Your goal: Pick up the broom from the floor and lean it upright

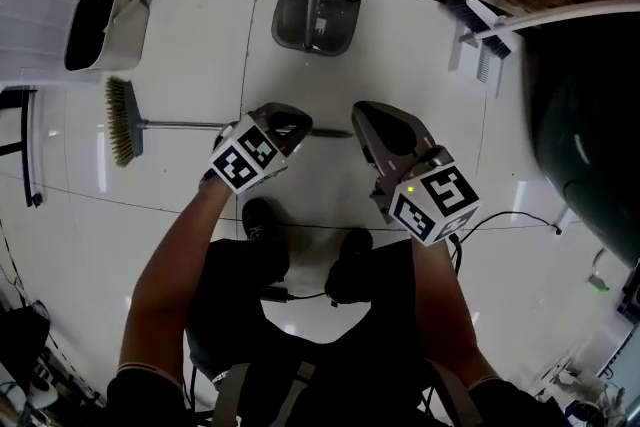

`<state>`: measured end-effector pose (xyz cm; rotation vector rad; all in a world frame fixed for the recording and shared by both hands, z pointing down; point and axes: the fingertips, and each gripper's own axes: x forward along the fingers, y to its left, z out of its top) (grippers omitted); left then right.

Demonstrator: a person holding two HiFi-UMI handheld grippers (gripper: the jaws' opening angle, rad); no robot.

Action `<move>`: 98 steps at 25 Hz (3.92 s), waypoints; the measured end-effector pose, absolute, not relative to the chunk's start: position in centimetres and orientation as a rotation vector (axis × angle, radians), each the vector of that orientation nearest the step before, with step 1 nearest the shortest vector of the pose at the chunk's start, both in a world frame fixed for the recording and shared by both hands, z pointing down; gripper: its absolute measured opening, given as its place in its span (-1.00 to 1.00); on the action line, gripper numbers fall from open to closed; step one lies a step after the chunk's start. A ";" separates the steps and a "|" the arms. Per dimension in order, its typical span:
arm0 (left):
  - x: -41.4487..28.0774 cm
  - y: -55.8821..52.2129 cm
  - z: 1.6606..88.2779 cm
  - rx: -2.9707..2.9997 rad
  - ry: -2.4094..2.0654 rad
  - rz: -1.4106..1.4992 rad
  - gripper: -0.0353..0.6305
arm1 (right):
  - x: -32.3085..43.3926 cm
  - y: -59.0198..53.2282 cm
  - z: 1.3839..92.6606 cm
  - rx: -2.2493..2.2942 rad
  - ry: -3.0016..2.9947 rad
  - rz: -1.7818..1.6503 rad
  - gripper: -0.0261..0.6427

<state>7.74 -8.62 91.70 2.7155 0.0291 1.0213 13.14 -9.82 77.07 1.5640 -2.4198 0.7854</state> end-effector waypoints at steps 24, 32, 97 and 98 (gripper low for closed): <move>9.4 -0.5 118.4 2.506 0.612 1.623 -0.41 | 17.2 -10.2 86.3 1.712 -2.310 0.828 -0.91; 9.5 -0.9 120.0 2.551 0.591 1.670 -0.58 | 19.5 -9.0 85.3 1.760 -2.290 0.800 -0.91; -17.8 -31.6 50.9 2.520 -1.161 0.777 -0.62 | -0.8 -21.3 33.9 1.457 -2.442 0.616 -0.91; -17.5 -31.6 51.0 2.505 -1.166 0.771 -0.62 | -0.4 -21.7 33.9 1.456 -2.448 0.623 -0.91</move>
